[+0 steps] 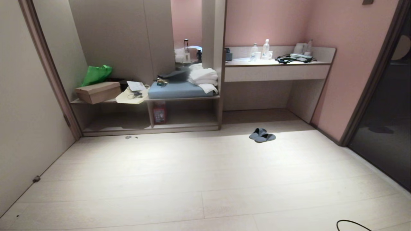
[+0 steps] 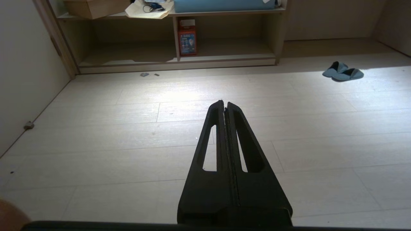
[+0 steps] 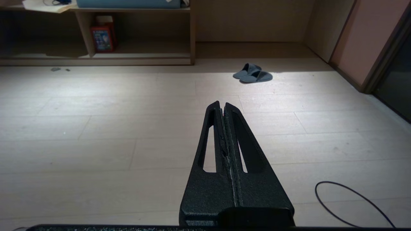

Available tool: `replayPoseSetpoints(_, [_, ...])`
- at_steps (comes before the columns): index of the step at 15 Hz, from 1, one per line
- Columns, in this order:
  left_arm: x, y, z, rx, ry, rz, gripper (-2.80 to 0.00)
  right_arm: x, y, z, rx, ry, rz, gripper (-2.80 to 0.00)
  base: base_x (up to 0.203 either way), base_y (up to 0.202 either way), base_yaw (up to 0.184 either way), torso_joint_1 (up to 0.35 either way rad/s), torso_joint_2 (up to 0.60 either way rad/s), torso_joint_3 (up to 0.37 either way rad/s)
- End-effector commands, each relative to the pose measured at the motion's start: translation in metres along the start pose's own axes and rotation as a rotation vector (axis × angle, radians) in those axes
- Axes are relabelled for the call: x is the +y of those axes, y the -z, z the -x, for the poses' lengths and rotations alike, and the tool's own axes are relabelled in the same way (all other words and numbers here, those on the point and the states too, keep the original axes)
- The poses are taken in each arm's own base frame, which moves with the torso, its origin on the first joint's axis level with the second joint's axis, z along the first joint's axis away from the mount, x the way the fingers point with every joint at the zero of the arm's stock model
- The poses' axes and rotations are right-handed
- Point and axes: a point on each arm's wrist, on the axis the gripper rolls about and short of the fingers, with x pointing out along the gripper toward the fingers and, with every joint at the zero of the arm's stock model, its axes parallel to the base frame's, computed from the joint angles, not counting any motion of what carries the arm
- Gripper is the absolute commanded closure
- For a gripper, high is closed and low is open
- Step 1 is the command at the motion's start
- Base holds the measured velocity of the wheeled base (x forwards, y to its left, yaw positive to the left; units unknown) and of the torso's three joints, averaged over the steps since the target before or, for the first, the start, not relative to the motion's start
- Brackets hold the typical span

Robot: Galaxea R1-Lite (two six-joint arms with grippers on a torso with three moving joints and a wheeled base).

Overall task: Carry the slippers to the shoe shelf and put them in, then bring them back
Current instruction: Pick up the slippers on the floor

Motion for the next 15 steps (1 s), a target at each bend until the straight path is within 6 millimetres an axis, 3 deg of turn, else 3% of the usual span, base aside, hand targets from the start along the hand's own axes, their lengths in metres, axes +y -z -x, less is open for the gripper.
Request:
replayPoseSetpoints(1, [0.0,0.0,-0.0001,0.001,0.0,0.0,0.0,0.0,0.0,-0.0001,0.001,-0.002,-0.001,0.0,0.156,0.0,-0.003,-0.01,-0.01,0.007])
replayPoseSetpoints(15, [0.0,0.0,-0.0001,0.001,0.0,0.002,0.0,0.0,0.0,-0.0001,0.001,-0.001,0.0,0.0,0.197,0.0,0.0,0.001,0.0,0.003])
